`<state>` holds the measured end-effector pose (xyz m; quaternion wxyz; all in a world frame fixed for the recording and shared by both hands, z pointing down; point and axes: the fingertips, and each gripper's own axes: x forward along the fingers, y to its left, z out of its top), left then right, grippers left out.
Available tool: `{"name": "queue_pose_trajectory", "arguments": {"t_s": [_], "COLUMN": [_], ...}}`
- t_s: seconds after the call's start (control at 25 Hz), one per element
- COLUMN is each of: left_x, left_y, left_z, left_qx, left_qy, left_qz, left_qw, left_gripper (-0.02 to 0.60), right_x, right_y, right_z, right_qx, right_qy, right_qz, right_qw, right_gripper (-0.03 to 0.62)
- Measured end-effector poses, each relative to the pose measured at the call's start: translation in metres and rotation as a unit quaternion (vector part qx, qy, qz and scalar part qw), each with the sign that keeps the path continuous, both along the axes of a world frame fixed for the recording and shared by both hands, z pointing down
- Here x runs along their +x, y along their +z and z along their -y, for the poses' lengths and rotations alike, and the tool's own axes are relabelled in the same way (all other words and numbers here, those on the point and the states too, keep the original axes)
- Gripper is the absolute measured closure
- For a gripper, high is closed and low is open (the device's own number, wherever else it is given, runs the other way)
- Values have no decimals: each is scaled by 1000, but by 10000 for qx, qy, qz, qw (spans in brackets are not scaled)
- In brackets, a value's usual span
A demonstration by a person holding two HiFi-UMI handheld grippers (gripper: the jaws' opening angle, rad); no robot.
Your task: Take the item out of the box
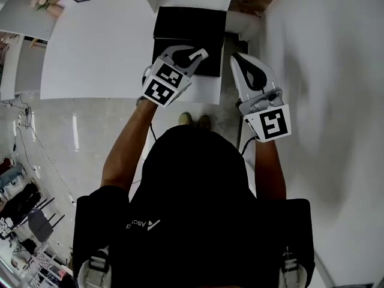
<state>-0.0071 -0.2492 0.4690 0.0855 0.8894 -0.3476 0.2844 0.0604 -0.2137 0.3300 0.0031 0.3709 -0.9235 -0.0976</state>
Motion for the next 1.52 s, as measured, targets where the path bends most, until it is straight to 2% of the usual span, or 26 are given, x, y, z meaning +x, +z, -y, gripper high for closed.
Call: {"name": "queue_pose_trajectory", "arguments": {"t_s": [0.28, 0.68, 0.88, 1.08, 1.32, 1.52], "left_x": [8, 15, 10, 17, 17, 19], "left_y": [47, 98, 115, 129, 138, 139], "left_z": [16, 21, 29, 26, 30, 30], "left_qx": [-601, -1407, -1550, -1797, -1815, -1818], "left_qy": [214, 542, 472, 635, 606, 608], "left_qz": [653, 1379, 1619, 1615, 1708, 1640], "left_qw": [9958, 9789, 9734, 9683, 9665, 9677], "left_gripper": [418, 342, 341, 341, 342, 394], "right_x": [0, 11, 17, 28, 38, 38], "right_y": [10, 17, 24, 30, 34, 38], "right_z": [9, 21, 22, 25, 27, 26], "right_qx": [-149, -211, -256, -313, -358, -363], "right_qy": [148, 304, 385, 526, 655, 651], "right_qz": [73, 177, 242, 264, 283, 277], "right_qw": [9998, 9992, 9986, 9978, 9968, 9968], "right_gripper": [592, 592, 592, 592, 592, 592]}}
